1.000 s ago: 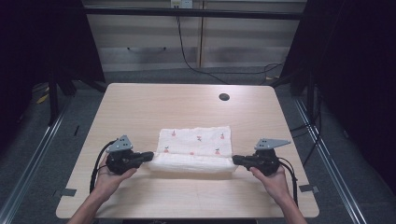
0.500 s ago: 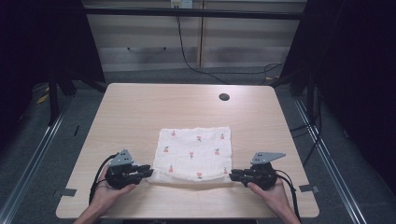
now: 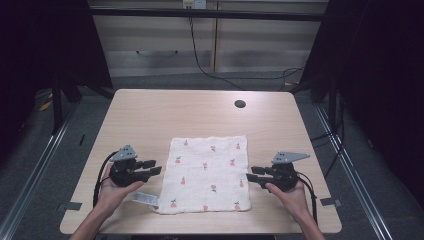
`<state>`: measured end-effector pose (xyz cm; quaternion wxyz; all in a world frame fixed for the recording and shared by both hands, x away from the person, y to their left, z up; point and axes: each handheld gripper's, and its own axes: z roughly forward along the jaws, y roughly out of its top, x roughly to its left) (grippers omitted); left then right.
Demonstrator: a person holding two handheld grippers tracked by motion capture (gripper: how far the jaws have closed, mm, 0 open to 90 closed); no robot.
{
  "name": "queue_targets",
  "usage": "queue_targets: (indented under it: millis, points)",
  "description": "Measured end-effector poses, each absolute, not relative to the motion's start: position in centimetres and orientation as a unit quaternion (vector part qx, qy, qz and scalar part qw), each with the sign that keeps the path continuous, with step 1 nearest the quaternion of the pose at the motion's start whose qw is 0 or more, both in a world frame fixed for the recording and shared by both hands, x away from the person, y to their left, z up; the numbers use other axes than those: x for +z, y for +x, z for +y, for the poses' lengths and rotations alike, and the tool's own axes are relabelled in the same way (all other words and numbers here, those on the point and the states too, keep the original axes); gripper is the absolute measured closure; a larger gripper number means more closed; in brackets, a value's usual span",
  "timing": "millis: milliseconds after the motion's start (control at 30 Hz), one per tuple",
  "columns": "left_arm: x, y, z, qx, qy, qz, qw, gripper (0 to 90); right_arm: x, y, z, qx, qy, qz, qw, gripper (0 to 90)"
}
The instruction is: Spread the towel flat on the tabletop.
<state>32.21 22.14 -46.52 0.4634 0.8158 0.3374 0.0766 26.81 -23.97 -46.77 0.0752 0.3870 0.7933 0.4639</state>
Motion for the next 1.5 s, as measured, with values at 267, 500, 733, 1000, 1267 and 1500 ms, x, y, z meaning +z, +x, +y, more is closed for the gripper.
queue_targets:
  millis: [267,500,733,1000,1267,1500]
  points:
    - [-45.6,35.0,21.7,0.084,0.815,0.344,0.459,62.3,-47.1,31.1,-21.7,0.458,0.381,0.800,0.067,59.4]
    - [-48.8,35.9,18.9,0.056,0.834,0.340,0.431,65.4,-49.7,33.7,-21.1,0.414,0.405,0.813,0.061,58.3]
    - [-50.6,36.0,17.9,0.051,0.844,0.340,0.412,69.7,-50.6,34.0,-21.0,0.409,0.408,0.814,0.055,60.2]
    - [-50.7,35.0,17.8,0.057,0.846,0.331,0.415,69.6,-50.4,32.5,-21.9,0.395,0.407,0.822,0.052,63.6]
    - [-50.4,33.4,17.5,0.048,0.849,0.331,0.409,68.2,-50.0,31.0,-22.0,0.379,0.397,0.834,0.053,63.4]
    - [-50.3,32.5,17.5,0.035,0.849,0.335,0.408,68.6,-49.8,29.5,-21.4,0.374,0.382,0.844,0.038,63.2]
